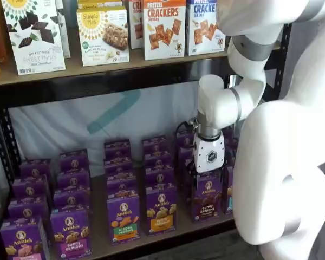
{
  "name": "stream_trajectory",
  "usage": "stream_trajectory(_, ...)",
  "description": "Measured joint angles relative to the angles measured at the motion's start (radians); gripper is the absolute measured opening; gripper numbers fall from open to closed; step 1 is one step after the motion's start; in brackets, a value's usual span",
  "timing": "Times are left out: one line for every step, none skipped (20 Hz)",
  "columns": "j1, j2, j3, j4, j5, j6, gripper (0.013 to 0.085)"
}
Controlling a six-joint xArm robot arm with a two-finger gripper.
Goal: Pick up the purple box with a brown patch in the center, on the bottom shelf, the fifth box from the left
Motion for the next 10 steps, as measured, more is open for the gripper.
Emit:
stream_trajectory(-0.003,0.019,-0.005,0.003,-0.017,-0.005,0.0850)
stream_trajectory(-0.006,0.036,-0.011,0.007,-0.030,-0.012,0.0850)
stream_trajectory(-0.009,0.056,-0.020,0.010,-0.042,-0.016,0.0850)
stream_trajectory(-0.011,0.074,-0.029,0.011,-0.052,-0.019,0.0850)
stream_trajectory(-0.014,0.096,-0.040,0.011,-0.064,-0.022,0.0850)
stream_trajectory(-0.017,0.118,-0.053,0.010,-0.074,-0.023,0.0850)
stream_trajectory(-0.019,0.136,-0.064,0.011,-0.080,-0.027,0.0850)
stream_trajectory(-0.022,0.154,-0.076,0.012,-0.085,-0.031,0.0850)
stream_trajectory(-0.025,0.173,-0.089,0.010,-0.088,-0.032,0.0850)
stream_trajectory(-0.029,0.193,-0.104,0.006,-0.092,-0.032,0.0850)
